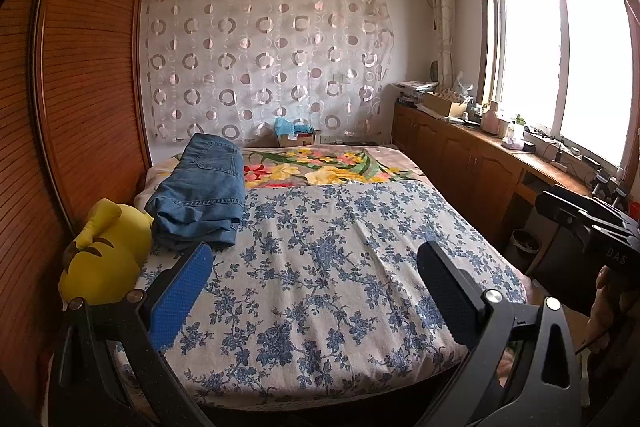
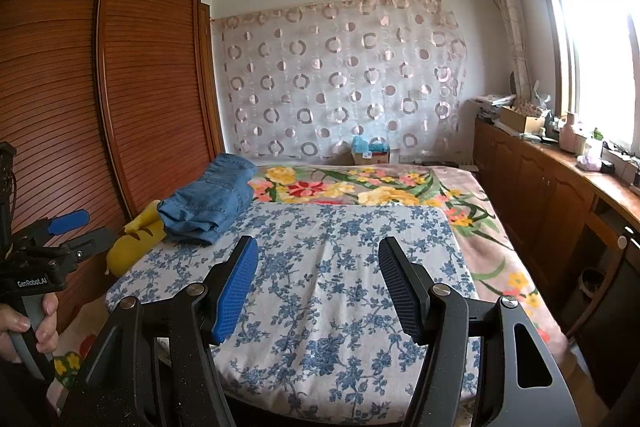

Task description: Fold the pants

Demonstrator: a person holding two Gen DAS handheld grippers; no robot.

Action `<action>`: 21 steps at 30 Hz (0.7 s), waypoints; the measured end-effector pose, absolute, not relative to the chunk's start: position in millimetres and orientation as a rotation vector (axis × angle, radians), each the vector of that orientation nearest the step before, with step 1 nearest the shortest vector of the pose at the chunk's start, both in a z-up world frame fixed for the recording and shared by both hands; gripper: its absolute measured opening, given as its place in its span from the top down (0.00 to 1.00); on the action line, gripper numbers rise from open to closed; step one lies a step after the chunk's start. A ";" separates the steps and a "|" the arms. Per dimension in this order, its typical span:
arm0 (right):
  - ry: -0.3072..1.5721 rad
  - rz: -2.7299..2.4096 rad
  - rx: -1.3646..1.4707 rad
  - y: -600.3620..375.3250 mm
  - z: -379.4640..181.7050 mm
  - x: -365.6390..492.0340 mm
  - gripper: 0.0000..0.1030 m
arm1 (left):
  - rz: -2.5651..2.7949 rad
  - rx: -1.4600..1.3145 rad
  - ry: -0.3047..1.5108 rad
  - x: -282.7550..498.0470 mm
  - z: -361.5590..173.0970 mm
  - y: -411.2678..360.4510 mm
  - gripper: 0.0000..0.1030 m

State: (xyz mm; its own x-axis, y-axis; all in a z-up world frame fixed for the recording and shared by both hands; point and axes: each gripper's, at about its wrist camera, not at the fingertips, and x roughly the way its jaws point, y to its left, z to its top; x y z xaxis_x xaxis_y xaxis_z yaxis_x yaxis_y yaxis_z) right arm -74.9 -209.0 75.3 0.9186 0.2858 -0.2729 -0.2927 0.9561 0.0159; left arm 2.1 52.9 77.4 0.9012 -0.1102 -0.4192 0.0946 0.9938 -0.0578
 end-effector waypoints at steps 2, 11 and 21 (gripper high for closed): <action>0.278 0.298 -0.026 -209.4 75.4 -74.6 0.37 | -0.106 -0.036 0.435 2.1 77.5 52.9 0.01; 0.277 0.300 -0.027 -211.4 75.7 -72.6 0.37 | -0.106 -0.036 0.434 1.9 77.7 52.2 0.01; 0.273 0.304 -0.026 -213.0 75.7 -72.9 0.37 | -0.106 -0.036 0.433 1.5 77.4 52.8 0.01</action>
